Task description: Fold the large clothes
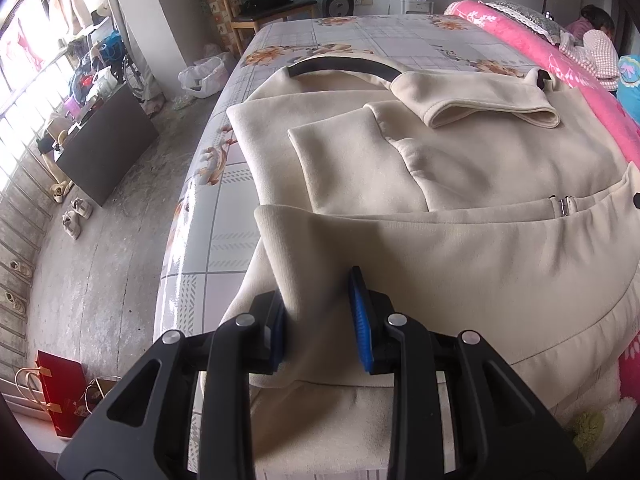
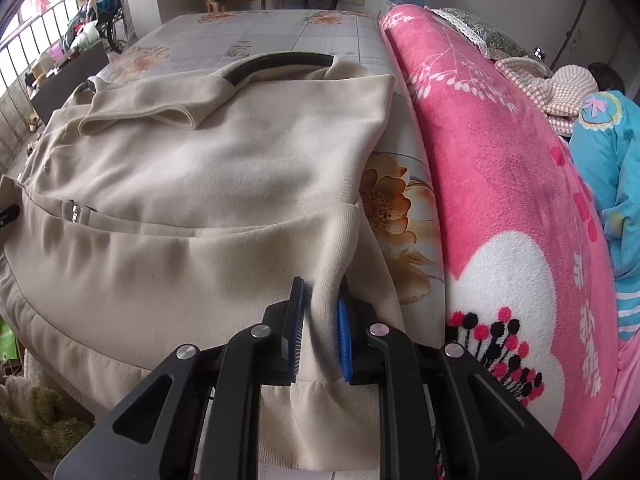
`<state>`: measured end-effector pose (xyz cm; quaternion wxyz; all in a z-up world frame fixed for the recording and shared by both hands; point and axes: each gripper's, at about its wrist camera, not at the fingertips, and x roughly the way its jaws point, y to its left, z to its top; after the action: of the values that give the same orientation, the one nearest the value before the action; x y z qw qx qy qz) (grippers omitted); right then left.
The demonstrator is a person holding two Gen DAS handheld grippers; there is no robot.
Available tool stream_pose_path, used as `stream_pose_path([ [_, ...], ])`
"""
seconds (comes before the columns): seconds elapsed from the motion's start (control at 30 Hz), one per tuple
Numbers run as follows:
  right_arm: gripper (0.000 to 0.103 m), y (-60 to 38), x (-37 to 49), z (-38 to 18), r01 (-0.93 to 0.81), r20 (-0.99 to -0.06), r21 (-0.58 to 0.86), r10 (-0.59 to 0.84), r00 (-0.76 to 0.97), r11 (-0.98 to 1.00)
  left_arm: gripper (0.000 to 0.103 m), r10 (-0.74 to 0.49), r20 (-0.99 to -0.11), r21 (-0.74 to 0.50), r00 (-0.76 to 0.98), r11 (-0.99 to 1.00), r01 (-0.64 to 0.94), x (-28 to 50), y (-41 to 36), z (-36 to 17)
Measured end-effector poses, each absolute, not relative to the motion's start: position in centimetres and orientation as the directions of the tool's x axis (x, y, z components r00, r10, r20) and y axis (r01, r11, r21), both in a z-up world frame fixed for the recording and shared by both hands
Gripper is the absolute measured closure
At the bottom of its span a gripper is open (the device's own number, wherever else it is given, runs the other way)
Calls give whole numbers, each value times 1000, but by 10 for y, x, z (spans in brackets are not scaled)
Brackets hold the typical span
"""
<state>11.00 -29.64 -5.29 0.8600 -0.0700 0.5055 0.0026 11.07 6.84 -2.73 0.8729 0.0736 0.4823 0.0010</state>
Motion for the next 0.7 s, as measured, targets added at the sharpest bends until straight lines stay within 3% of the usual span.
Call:
stream_pose_path([
  [0.7,87,-291,115,-56,-51,-875,-152,-110,471,987,76,89,-836,154,542,985,75,109,65,-28],
])
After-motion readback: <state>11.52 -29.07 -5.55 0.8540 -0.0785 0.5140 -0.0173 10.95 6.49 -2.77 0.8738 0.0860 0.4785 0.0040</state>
